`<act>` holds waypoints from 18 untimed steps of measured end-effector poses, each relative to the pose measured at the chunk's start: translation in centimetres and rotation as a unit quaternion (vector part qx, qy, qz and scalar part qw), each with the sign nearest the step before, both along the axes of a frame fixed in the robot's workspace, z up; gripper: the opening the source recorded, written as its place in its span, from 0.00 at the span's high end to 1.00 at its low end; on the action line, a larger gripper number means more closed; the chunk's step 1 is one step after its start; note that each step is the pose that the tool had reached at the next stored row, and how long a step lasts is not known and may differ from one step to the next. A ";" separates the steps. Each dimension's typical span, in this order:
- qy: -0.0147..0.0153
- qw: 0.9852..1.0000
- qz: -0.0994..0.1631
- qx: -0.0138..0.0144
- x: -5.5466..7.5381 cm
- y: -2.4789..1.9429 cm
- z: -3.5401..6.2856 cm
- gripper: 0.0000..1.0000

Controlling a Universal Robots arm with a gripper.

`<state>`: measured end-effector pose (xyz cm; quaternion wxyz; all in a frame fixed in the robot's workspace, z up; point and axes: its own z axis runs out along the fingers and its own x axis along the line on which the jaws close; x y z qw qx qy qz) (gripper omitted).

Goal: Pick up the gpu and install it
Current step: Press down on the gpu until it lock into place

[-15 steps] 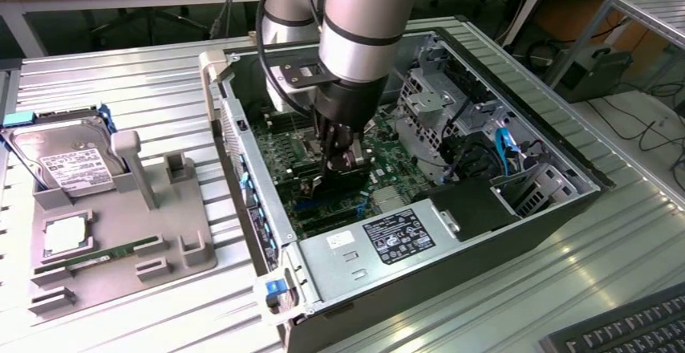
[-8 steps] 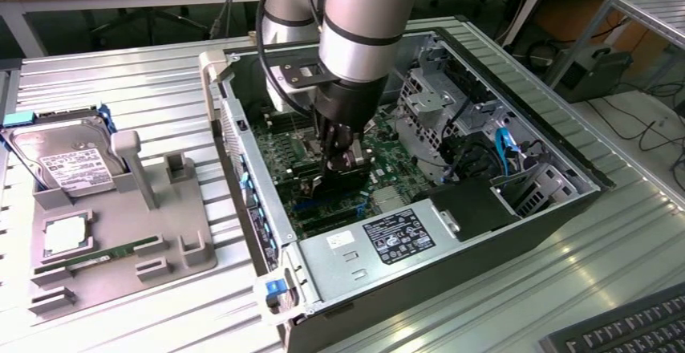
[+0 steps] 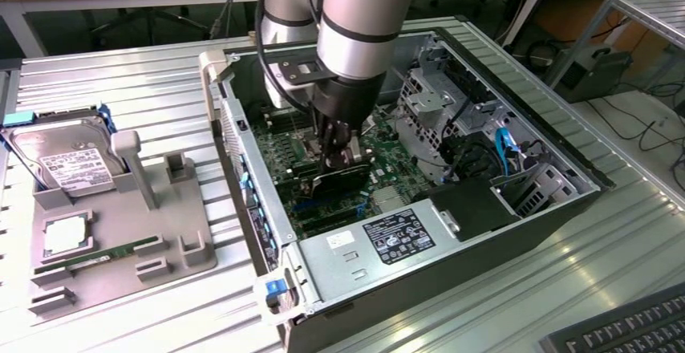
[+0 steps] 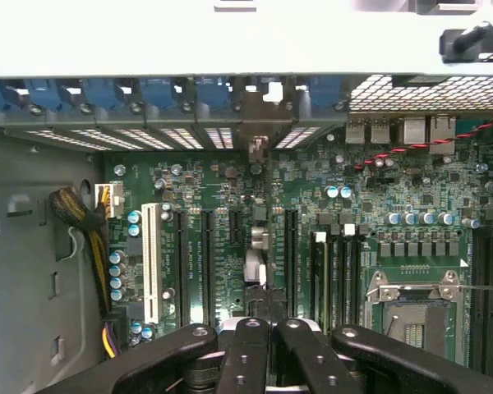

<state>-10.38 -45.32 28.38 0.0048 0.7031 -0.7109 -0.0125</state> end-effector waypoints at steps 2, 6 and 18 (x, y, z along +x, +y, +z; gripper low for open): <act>0.000 1.000 0.000 0.000 -0.1 0.00 -0.03 0.89; 0.000 1.000 0.000 0.000 -0.4 0.05 -0.60 0.89; 0.002 1.000 0.000 0.000 -0.5 0.06 0.81 0.89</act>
